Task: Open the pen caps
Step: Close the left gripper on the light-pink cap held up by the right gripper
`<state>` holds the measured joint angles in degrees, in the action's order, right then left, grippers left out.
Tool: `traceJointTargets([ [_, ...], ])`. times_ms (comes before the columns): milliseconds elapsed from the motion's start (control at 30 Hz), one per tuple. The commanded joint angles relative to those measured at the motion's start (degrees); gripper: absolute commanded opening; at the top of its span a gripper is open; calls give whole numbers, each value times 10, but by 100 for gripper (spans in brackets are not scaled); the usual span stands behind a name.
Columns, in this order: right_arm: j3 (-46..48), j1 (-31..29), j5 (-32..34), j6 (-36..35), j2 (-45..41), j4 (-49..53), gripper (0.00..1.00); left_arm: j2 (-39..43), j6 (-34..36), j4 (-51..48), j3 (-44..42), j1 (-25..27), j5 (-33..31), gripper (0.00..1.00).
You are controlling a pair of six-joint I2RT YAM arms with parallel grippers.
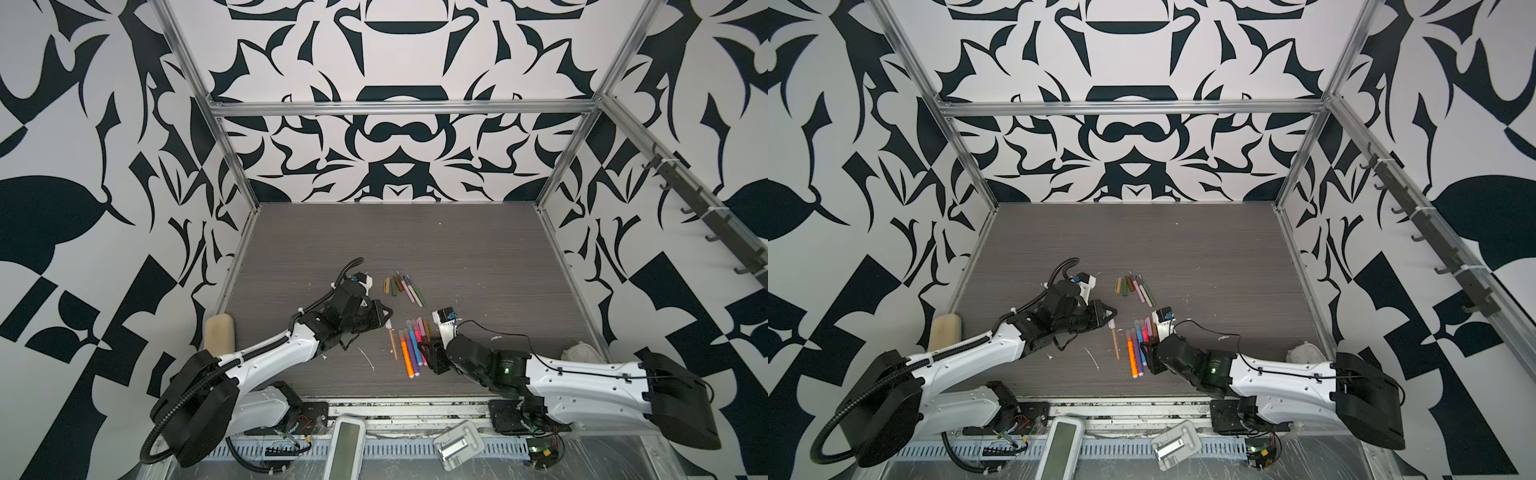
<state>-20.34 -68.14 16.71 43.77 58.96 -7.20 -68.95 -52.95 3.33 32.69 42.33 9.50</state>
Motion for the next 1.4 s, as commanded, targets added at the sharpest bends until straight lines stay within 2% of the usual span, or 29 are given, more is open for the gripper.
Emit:
traceJointTargets([
  [0,20,-3,-4,-22,-22,-63,53,-15,-6,-24,26,-1,-16,0],
  [300,50,-3,-6,-12,-56,-86,55,-95,-21,-8,74,41,-1,0],
  [667,53,-3,1,-2,-66,-69,54,-145,-37,9,122,105,-6,0],
  [1000,50,-2,2,2,-60,-60,52,-141,-54,38,117,122,-5,0],
  [1167,41,2,21,18,-50,-35,45,-119,-52,48,111,123,-6,0],
  [1367,25,10,7,20,-22,-29,43,-93,-53,74,90,123,-5,0],
])
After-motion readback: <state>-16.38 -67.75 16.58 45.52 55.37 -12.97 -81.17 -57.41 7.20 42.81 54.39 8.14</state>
